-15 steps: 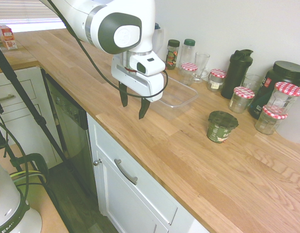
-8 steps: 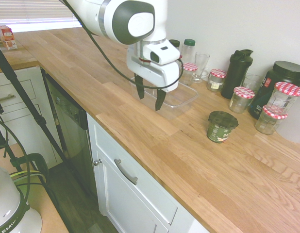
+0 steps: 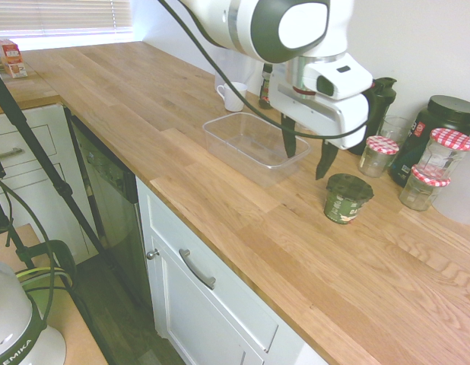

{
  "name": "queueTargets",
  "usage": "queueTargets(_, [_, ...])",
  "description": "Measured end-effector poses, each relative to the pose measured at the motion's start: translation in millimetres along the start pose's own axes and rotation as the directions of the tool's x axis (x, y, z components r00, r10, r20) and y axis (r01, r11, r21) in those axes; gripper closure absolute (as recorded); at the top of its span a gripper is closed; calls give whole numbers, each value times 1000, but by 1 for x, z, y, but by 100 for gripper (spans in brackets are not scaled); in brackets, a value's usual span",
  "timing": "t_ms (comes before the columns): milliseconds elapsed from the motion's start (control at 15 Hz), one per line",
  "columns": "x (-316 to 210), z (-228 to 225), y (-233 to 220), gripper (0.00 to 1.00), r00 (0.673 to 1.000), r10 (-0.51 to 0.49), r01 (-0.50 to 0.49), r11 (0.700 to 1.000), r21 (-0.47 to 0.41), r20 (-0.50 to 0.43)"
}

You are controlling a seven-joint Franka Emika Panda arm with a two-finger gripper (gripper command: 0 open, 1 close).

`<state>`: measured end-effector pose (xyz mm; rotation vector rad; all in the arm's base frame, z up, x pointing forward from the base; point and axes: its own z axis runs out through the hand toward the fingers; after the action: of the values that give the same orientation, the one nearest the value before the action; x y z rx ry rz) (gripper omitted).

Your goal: Put the cereal into the container

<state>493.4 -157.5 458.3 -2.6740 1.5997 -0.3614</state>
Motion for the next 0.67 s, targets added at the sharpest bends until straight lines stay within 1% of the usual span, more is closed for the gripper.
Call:
queueTargets(133, [17, 11, 5, 0, 1000, 16, -16, 1000, -11, 3])
queueTargets(333, [26, 35, 7, 0, 1000, 24, -24, 1000, -17, 16])
queueTargets(667, [25, 65, 0, 0, 999, 28, -29, 999, 19, 26])
